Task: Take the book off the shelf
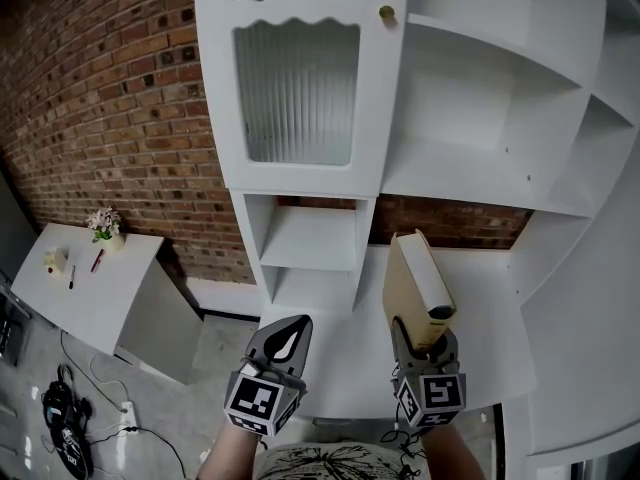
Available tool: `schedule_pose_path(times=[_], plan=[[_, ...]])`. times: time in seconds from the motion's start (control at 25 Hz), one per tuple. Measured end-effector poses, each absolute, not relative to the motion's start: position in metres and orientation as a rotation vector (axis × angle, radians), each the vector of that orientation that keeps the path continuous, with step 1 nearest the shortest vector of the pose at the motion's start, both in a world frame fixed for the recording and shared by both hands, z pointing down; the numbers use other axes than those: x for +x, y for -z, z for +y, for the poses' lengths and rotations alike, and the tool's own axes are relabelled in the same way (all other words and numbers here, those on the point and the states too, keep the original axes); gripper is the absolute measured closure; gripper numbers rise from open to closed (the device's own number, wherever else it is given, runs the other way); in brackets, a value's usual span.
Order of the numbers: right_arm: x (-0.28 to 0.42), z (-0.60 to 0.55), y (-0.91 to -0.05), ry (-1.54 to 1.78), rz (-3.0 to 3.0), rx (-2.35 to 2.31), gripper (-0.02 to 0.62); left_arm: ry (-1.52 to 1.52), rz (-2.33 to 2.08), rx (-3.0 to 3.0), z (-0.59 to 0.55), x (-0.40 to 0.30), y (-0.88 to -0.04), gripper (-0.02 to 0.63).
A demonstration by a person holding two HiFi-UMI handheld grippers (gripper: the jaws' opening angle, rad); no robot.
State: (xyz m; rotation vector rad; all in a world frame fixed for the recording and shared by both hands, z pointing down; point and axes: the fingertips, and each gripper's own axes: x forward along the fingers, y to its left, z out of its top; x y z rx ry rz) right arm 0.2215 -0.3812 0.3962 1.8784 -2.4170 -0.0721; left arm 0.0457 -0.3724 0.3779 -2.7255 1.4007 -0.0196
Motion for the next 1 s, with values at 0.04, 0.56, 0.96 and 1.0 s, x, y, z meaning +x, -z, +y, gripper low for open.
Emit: schedule_pose_path(times=[0.04,0.56,0.96,1.0], plan=[[0.223,-0.382,-0.397,0.060,-2.426,1.874,0.374,0.021,1.407,-2.723,-0.373,0.047,-0.379,0.591],[0.236,-0.395,-0.403,0.071,-2.438,1.813,0.375,0.028,1.446,-2.706,-0.388,0.059,-0.385,0.591],[0.240,-0.401,-0.406,0.068,-2.443,1.776,0.374,0.037,1.425,-2.705,-0.395,0.074,-0.383,0.592],[0.240,-0.401,-0.407,0.063,-2.447,1.775,0.374,0.036,1.429,-2.704,-0.396,0.074,-0.383,0.591]])
